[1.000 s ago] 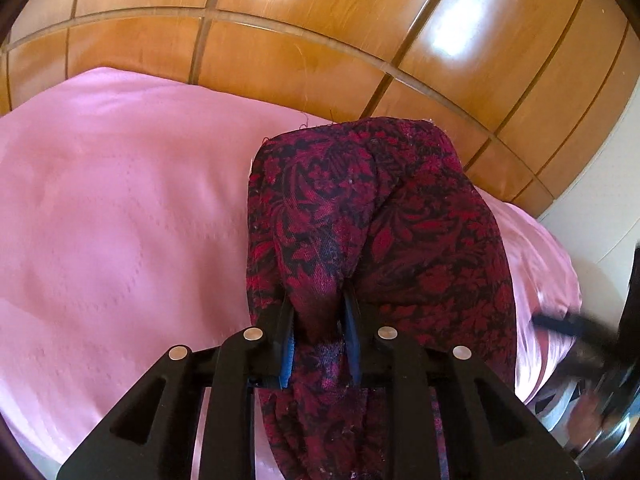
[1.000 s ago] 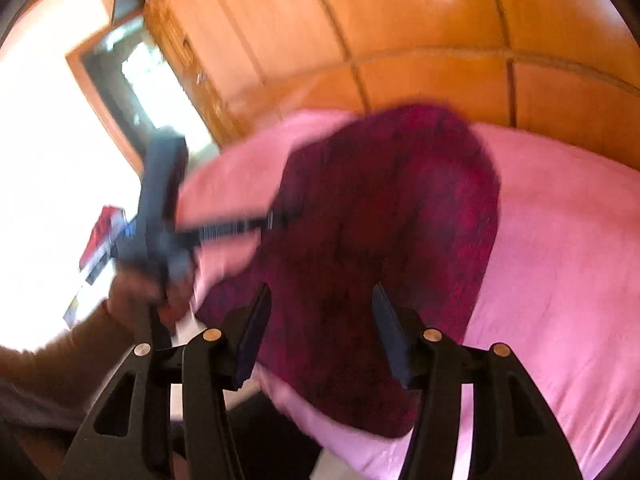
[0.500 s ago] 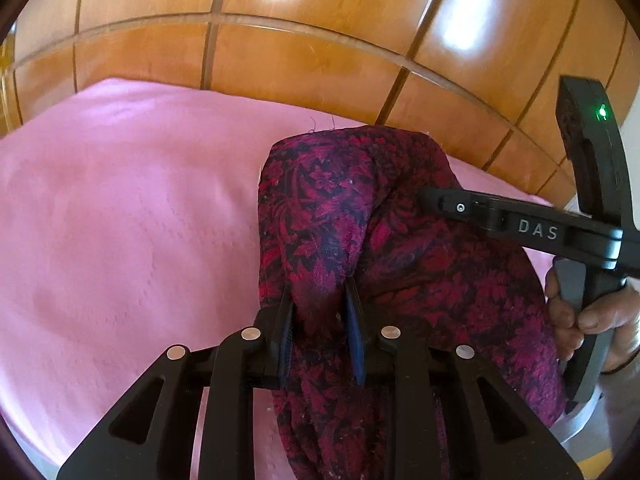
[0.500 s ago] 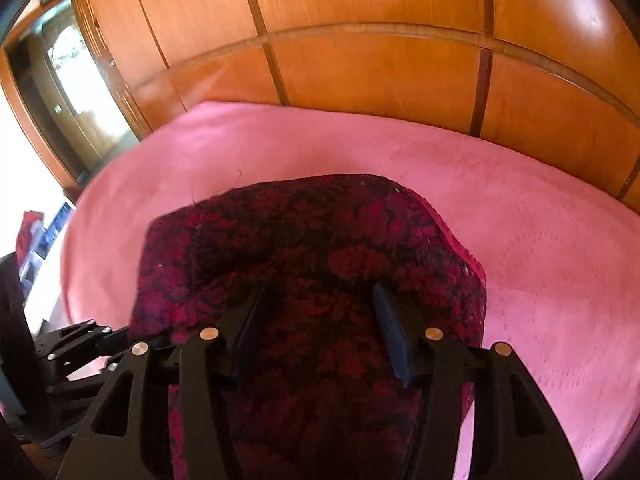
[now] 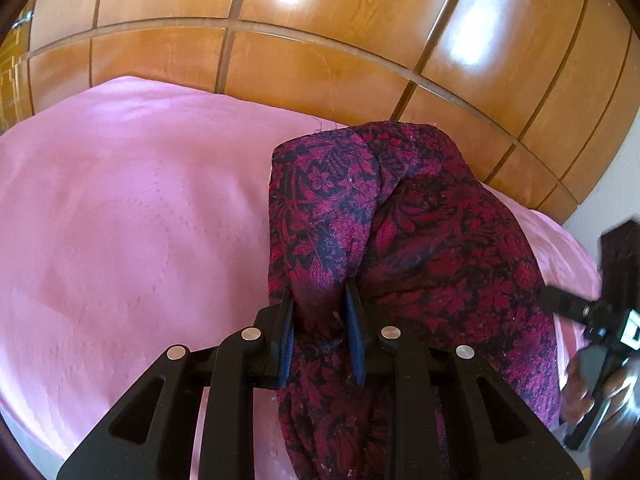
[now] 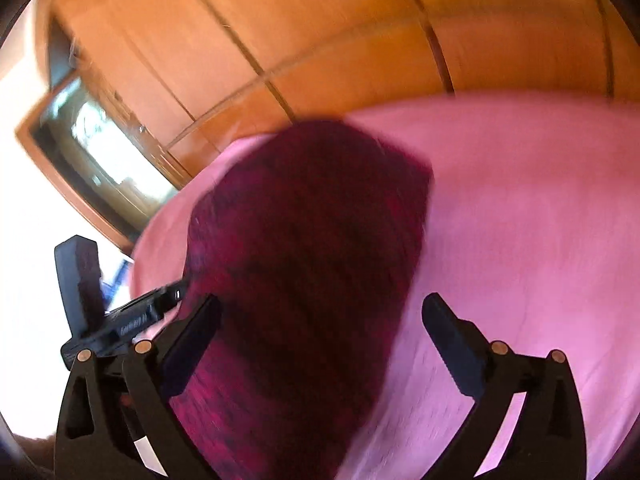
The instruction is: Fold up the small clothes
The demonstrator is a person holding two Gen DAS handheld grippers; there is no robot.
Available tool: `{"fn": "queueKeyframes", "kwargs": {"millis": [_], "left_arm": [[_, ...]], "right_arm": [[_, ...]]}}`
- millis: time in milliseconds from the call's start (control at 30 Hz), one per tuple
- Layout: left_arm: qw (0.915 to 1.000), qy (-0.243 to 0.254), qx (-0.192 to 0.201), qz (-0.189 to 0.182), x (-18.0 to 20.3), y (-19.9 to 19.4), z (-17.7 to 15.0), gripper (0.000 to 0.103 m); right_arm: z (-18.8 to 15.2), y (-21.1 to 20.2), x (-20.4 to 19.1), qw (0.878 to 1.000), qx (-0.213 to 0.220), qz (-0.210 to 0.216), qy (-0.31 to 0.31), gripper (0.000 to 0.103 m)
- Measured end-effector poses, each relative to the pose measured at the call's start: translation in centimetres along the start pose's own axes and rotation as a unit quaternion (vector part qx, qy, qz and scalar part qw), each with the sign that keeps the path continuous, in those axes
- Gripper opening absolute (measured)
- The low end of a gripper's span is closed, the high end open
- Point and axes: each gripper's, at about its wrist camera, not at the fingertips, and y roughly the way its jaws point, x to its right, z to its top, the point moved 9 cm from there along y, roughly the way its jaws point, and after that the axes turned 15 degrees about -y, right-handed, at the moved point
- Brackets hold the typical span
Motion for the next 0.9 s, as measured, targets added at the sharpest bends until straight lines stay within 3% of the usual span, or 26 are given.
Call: {"fn": "queueKeyframes", "kwargs": {"millis": [133, 300, 433, 467, 533, 600, 767, 900], "left_arm": [[0.9999, -0.014, 0.002, 0.005, -0.8, -0.3, -0.1, 0.023], [0.9989, -0.048, -0.002, 0.005, -3.0, -0.5, -0.1, 0.023], [0.9955, -0.091, -0.013, -0.022, -4.7, -0.3, -0.3, 0.031], [0.993, -0.107, -0.017, -0.047, -4.7, -0.3, -0.5, 0.03], [0.9929, -0.102, -0.013, -0.06, -4.1, -0.5, -0.7, 0.03], [0.9934, -0.091, -0.008, -0.071, -2.8, -0.8, -0.7, 0.029], [0.992, -0.052, -0.021, -0.113, 3.9, 1.0, -0.2, 0.028], [0.9879, -0.004, -0.037, -0.151, 12.4, 4.1, 0.5, 0.028]], "right_arm": [[-1.7, 2.1, 0.8, 0.99, 0.004, 0.108, 0.088, 0.101], [-1.2, 5.0, -1.2, 0.98, -0.001, 0.176, 0.091, 0.101], [0.2, 6.4, -3.0, 0.985, -0.011, 0.167, 0.036, 0.101], [0.4, 6.3, -3.1, 0.985, -0.012, 0.169, 0.033, 0.094], [1.0, 5.4, -3.3, 0.985, -0.002, 0.169, 0.023, 0.082], [1.3, 4.3, -3.6, 0.985, 0.008, 0.174, 0.014, 0.077], [2.5, -0.7, -3.0, 0.986, 0.054, 0.156, -0.015, 0.072], [3.6, -6.7, 2.0, 0.988, 0.113, 0.11, 0.0, 0.072]]}}
